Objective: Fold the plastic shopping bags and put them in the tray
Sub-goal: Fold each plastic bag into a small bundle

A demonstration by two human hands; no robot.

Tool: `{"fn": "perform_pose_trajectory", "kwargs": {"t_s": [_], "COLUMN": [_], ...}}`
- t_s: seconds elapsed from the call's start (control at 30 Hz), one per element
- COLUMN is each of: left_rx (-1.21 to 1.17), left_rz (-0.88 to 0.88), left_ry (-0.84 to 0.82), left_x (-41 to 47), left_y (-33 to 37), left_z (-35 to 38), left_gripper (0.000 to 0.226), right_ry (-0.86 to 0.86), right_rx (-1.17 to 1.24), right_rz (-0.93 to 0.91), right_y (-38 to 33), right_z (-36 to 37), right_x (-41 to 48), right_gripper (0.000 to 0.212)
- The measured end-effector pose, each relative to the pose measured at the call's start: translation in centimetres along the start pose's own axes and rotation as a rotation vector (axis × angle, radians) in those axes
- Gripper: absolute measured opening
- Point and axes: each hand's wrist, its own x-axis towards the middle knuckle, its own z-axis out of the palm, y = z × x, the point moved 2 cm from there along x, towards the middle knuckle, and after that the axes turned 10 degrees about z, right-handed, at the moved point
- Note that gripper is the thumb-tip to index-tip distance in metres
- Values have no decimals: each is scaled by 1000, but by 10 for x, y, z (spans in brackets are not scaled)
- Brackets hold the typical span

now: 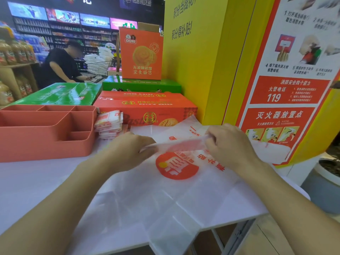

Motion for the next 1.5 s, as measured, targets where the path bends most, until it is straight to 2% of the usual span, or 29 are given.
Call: {"fn": "perform_pose_trajectory", "kwargs": {"t_s": [0.1, 0.23, 0.33, 0.4, 0.5, 0.6, 0.73, 0.87, 1.03, 1.13, 1.23, 1.37, 1.5], "left_rx": [-142, -435, -701, -865, -992, -1029, -1043, -930, -967, -972, -871, -902, -995], "left_rz": [-82, -268, -378, -481, -591, -641, -692, -729, -677, -688, -706, -745, -725], "left_ry": [0, -97, -124, -106, -84, -70, -81, -155, -258, -252, -303, -272, -157], "left_x": [3, 2, 0, -2, -3, -3, -2, -4, -10, -16, -21, -21, -13], "left_y": [0, 4, 6, 5, 3, 2, 3, -3, -11, -21, -28, -28, -22], "left_z": [-7, -6, -3, 0, 6, 10, 14, 5, -17, -19, -18, -16, -11], "left_gripper": [28, 28, 24, 23, 21, 16, 13, 27, 32, 46, 60, 41, 39], "right_ry": [-49, -187, -287, -283, -188, -129, -278, -345, -394, -445, -425, -423, -376], "right_rx": [-10, -105, -187, -155, -11, 196, 331, 316, 310, 289, 276, 220, 236], "right_rz": [55, 121, 123, 102, 31, -99, -176, -147, -107, -68, -43, -16, -33], "right_y": [1, -5, -17, -24, -37, -49, -64, -61, -56, -54, -49, -46, -47], "right_z": [0, 6, 16, 26, 39, 45, 56, 65, 67, 68, 70, 71, 72], "right_x": [11, 27, 34, 33, 25, 14, -6, -12, -13, -14, -12, -11, -12], "right_gripper": [26, 29, 20, 44, 46, 32, 22, 26, 28, 28, 24, 23, 26]}}
